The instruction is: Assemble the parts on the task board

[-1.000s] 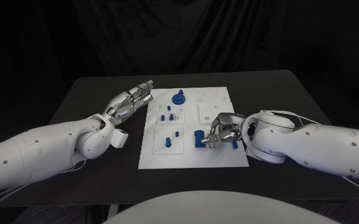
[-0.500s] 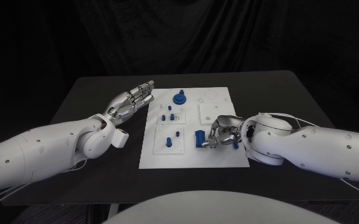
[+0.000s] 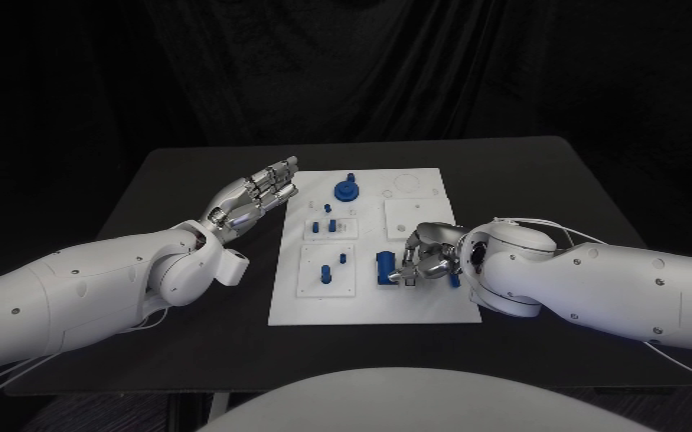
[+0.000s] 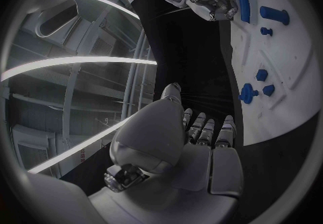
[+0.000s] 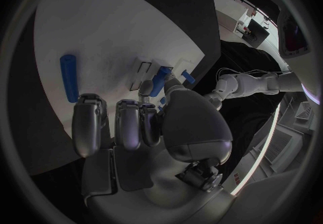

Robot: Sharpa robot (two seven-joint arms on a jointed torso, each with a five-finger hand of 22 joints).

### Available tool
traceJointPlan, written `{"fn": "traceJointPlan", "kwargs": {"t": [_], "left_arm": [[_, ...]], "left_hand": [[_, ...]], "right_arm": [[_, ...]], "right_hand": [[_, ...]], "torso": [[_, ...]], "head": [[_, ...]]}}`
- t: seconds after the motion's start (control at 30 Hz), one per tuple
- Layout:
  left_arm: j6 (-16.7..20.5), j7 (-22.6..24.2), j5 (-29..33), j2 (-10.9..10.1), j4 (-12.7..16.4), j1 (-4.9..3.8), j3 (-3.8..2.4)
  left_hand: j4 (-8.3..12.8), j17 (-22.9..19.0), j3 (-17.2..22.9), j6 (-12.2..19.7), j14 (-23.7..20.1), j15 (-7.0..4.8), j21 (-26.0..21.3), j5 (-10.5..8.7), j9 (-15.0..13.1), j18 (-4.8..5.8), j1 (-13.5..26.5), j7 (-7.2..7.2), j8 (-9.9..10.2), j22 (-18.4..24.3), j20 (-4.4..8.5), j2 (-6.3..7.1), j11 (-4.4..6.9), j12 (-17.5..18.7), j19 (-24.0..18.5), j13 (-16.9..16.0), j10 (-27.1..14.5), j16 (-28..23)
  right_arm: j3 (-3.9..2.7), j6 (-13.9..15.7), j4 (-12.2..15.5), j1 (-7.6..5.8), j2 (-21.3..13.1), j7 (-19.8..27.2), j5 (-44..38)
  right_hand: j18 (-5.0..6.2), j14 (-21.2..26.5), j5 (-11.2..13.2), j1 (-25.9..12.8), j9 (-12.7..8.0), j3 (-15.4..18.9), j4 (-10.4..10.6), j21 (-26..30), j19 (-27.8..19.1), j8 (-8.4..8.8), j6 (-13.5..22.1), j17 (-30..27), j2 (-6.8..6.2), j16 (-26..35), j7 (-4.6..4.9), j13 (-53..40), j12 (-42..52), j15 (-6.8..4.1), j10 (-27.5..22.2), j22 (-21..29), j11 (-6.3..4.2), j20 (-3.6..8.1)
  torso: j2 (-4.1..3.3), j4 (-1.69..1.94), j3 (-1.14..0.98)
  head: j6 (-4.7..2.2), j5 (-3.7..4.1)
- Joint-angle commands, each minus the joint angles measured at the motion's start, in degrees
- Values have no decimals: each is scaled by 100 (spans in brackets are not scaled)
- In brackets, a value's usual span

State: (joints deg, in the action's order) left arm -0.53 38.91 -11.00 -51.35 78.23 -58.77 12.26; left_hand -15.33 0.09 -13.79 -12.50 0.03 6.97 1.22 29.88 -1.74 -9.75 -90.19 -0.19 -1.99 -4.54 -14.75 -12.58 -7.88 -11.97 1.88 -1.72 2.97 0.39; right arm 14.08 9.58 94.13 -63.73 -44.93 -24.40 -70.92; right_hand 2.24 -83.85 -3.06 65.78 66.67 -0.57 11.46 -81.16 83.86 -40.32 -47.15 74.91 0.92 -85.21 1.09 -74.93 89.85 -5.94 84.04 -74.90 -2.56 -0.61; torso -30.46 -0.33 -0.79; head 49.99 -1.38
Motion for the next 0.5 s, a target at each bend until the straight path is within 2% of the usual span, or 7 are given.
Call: {"fn": "traceJointPlan", "kwargs": {"t": [0.03,0.27,0.4,0.5], "left_arm": [[-64,322,3,4,9,9,-6],[-62,322,3,-6,14,13,-6],[-62,321,3,-20,19,14,-6],[-56,320,3,-28,20,14,-6]], "left_hand": [[1,-8,48,15,-1,46,20,31,-6,-60,-53,42,-28,-6,-53,-11,-39,-21,1,-6,-4,-38],[3,-9,51,12,-2,49,20,33,-7,-60,-55,49,-29,-5,-55,-10,-44,-23,1,-6,-3,-38],[3,-9,51,12,-2,49,20,33,-7,-60,-55,49,-29,-5,-55,-10,-44,-23,1,-6,-3,-38],[3,-9,51,12,-2,49,20,33,-7,-60,-55,49,-29,-5,-55,-10,-44,-23,1,-6,-3,-38]], "right_arm": [[-2,-96,-7,20,9,-32,-41],[-2,-109,80,28,-41,-4,-41],[-6,77,238,20,-190,39,-41],[-10,213,374,-47,-348,53,-41]], "right_hand": [[7,-400,-32,69,9,-19,-36,6,229,-24,-18,288,-13,-22,-36,-1507,15,-39,596,-1206,-49,45],[9,-395,4,139,21,47,-106,18,224,-27,11,265,-114,-13,-28,-1507,15,-41,596,-1202,-46,49],[11,-394,17,48,5,134,-36,30,219,6,52,260,-159,-10,-16,-1507,15,-34,596,-1198,-36,46],[10,-395,16,21,-58,165,10,26,222,94,105,265,-162,-11,0,-1507,15,-27,596,-1200,-24,42]], "torso": [[1,-3,-1],[1,-4,-1],[1,-3,0],[2,-2,-1]], "head": [[1,-4],[1,-10],[1,-19],[1,-24]]}}
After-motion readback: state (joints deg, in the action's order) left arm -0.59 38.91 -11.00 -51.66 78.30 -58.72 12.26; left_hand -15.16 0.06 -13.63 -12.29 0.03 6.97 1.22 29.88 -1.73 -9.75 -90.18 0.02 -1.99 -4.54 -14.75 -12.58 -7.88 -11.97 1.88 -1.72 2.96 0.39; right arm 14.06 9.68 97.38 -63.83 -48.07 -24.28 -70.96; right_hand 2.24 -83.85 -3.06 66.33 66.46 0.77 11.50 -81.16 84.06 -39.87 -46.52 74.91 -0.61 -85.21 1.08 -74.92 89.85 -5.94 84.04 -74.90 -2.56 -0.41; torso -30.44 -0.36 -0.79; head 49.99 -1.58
